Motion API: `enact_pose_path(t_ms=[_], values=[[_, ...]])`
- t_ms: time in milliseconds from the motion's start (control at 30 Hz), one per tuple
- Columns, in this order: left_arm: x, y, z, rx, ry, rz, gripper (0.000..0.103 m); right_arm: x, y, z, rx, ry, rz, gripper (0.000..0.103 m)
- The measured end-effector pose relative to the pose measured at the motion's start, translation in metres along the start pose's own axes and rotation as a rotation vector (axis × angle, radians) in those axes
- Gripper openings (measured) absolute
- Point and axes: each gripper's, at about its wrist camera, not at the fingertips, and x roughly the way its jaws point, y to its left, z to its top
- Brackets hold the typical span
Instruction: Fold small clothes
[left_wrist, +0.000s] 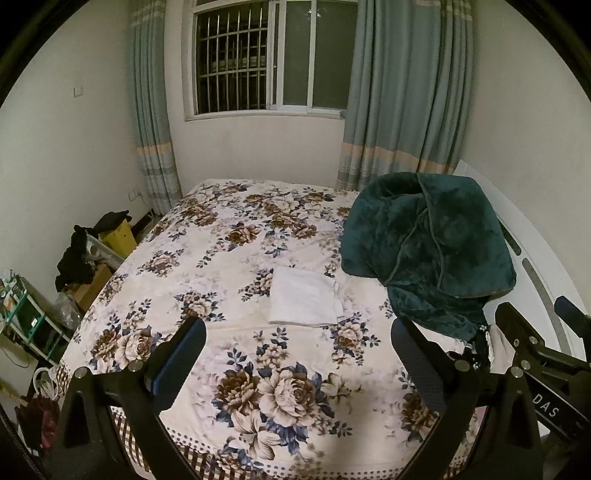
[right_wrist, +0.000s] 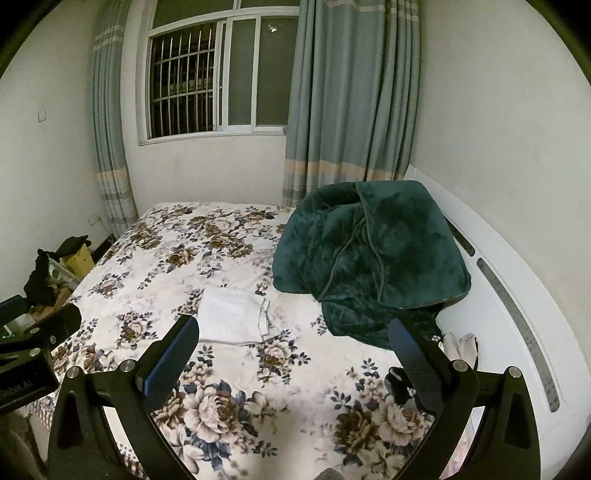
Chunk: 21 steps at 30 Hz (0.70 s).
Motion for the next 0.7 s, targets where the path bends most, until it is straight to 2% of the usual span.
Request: enact_pose_path(t_ms=[200,700], values=[[-0.005,-0.001,-0.003,-0.004,-0.003,0.010,0.103,-0.011,-0.004,-0.011,-0.010,-0.007,0.005,0.103],[-0.006,-0.001,-0.003,-0.001,-0.005,0.012,0.103,-0.014,-0.005,-0.014,-0.012,-0.008,0.007,0.103]])
